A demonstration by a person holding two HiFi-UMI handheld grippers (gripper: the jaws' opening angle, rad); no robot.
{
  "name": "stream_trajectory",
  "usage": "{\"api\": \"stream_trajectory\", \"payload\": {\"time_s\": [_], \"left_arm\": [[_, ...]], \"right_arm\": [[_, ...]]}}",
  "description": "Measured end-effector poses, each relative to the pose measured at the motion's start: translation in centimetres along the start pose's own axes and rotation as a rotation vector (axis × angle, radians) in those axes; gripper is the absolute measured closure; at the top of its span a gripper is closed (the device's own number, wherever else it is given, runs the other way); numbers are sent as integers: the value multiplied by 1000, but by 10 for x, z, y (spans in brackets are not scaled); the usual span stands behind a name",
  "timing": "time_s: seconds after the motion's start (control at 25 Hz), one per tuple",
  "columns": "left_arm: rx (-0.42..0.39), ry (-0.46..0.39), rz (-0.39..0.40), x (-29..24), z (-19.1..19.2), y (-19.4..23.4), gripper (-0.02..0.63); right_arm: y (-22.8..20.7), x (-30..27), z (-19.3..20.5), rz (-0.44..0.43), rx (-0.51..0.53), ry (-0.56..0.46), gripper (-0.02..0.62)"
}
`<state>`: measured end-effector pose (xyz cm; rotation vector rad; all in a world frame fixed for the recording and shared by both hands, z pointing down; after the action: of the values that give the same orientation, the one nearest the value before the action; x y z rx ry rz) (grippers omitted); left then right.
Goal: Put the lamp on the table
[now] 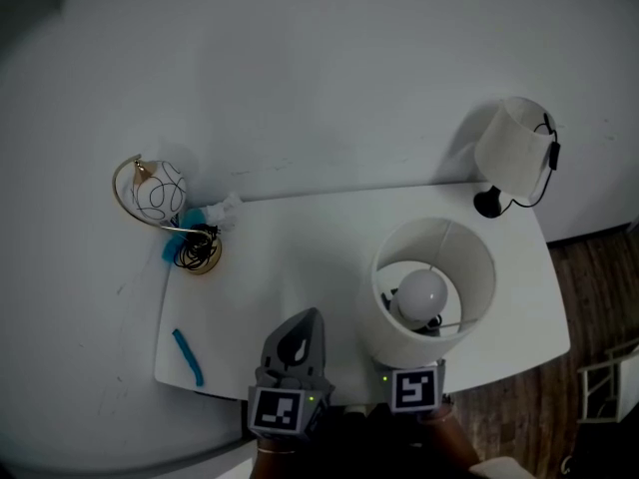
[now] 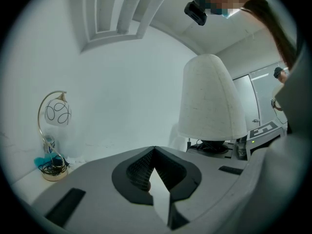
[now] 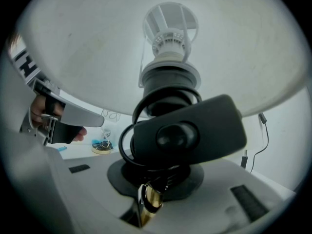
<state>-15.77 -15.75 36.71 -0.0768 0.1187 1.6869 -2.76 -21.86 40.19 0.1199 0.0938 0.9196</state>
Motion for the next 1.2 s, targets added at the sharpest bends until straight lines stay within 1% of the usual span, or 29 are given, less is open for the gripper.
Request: {"api": "stream_trajectory", "payload": {"time_s": [0.24,0.4,0.64,0.84,1.0,1.2], "left_arm": [[-1,-1,-20,-8,2,1,607],[-2,-12,-27,-16,0,1,607],[18,-10,-50,-23,-2,7,607],[6,-16,-75,-32,-4,16,607],[-3,-16,-80,-37,-4,18,607],[1,-4,-83,-41,-1,21,607]], "right_arm": [[-6,-11,7,-19,-5,-7,540],[-12,-21,8,-26,-3,-38,540],[-14,-35,20,-63,8,-3,540],[-15,-46,25,-75,-8,-13,540],[-14,-52,28,-84,-23,-19,540],[-13,-59,31,-92,-7,-30,540]]}}
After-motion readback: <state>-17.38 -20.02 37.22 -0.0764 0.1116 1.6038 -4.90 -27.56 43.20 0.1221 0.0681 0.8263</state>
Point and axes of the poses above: the fingertips, and each gripper's own axes: x backward along the fingers, y to its left, z out of its underside, the point moved 4 cm from there along x, backward along the fingers, and after that the axes turned 2 degrees about -z, right-handed, at the moved point
